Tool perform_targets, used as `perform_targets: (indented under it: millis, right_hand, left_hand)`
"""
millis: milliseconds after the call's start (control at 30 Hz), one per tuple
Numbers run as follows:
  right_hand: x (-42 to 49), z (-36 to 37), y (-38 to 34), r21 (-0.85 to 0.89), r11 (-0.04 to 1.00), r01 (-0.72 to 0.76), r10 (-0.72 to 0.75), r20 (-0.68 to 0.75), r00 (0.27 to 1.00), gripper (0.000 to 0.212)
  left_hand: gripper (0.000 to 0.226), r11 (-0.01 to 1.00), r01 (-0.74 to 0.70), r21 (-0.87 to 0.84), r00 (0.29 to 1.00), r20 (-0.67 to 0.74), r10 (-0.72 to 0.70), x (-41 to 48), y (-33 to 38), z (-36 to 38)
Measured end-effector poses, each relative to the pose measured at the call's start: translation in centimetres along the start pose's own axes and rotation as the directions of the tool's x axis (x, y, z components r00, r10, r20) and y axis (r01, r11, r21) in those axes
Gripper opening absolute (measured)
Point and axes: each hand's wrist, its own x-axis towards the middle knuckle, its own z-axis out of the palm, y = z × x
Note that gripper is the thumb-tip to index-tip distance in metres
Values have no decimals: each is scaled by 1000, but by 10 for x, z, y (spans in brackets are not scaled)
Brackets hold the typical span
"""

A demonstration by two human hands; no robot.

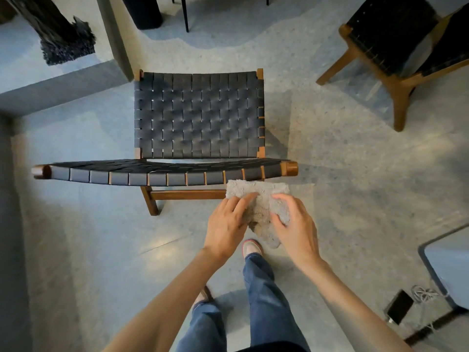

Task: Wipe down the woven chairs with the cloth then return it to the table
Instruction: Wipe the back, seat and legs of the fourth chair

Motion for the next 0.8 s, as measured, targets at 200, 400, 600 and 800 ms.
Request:
perform_targets:
  millis: [200,400,600,800]
  right_hand:
    - [-52,56,-23,62,998,-14,9,78,997,43]
    - [-58,116,-30,-15,999,49,-47,91,995,40]
    - [-17,178,2,-99,989,109,-96,128,987,28]
    - [45,250,69,-189,965,182,-159,133,978,33]
  left_hand:
    - [47,998,32,52,995,88,-36,-63,-60,-16]
    - [39,990,84,115,992,84,-94,-81,-119,-11]
    - [49,979,201,-9,949,250,-193,-55,-171,26]
    - [75,982,151,-114,935,338,-105,-5,-238,100]
